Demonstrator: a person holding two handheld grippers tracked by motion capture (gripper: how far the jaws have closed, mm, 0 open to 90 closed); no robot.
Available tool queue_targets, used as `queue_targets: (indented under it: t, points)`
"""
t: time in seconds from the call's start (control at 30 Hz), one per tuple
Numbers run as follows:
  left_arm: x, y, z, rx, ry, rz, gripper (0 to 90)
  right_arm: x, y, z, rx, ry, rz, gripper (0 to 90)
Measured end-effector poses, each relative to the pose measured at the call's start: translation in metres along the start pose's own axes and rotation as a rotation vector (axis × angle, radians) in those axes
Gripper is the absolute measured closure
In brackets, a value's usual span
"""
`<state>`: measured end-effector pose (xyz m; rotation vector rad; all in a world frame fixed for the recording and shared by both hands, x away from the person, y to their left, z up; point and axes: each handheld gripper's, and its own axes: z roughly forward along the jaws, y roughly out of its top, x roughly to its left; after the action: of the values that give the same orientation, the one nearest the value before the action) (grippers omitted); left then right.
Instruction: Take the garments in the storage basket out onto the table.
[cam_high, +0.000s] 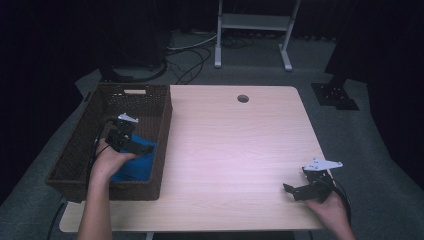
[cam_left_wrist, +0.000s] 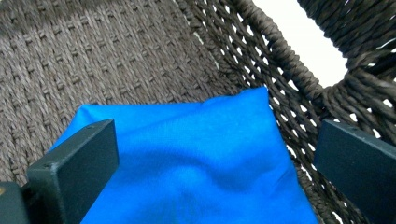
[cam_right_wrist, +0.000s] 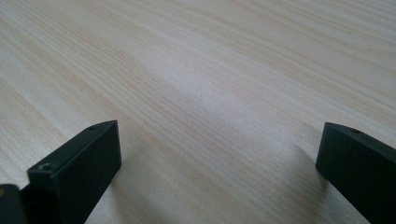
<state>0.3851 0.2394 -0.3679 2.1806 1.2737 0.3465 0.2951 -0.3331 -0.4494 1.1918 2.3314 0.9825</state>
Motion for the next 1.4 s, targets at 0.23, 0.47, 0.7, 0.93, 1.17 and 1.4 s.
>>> queue_targets:
  t: [0.23,0.47,0.7,0.93,1.17,1.4]
  points:
    - [0.000,-0.001,0.002,0.018,-0.005,-0.007,0.0,0.000,0.000,0.000,0.000,0.000,0.000,0.0]
    - [-0.002,-0.002,0.005,0.052,-0.002,0.001,0.0,0.000,0.000,0.000,0.000,0.000,0.000,0.0]
    - [-0.001,-0.002,0.007,0.069,0.002,-0.007,0.0,0.000,0.000,0.000,0.000,0.000,0.001,0.0]
    - [-0.001,-0.003,0.010,0.101,0.012,-0.018,0.0,0.000,0.000,0.000,0.000,0.000,0.001,0.0]
    - [0.000,-0.003,0.013,0.127,0.019,-0.028,0.0,0.000,0.000,0.000,0.000,0.000,0.001,0.0]
    - [-0.001,-0.004,0.017,0.156,0.024,-0.033,0.0,0.000,0.000,0.000,0.000,0.000,0.000,0.0]
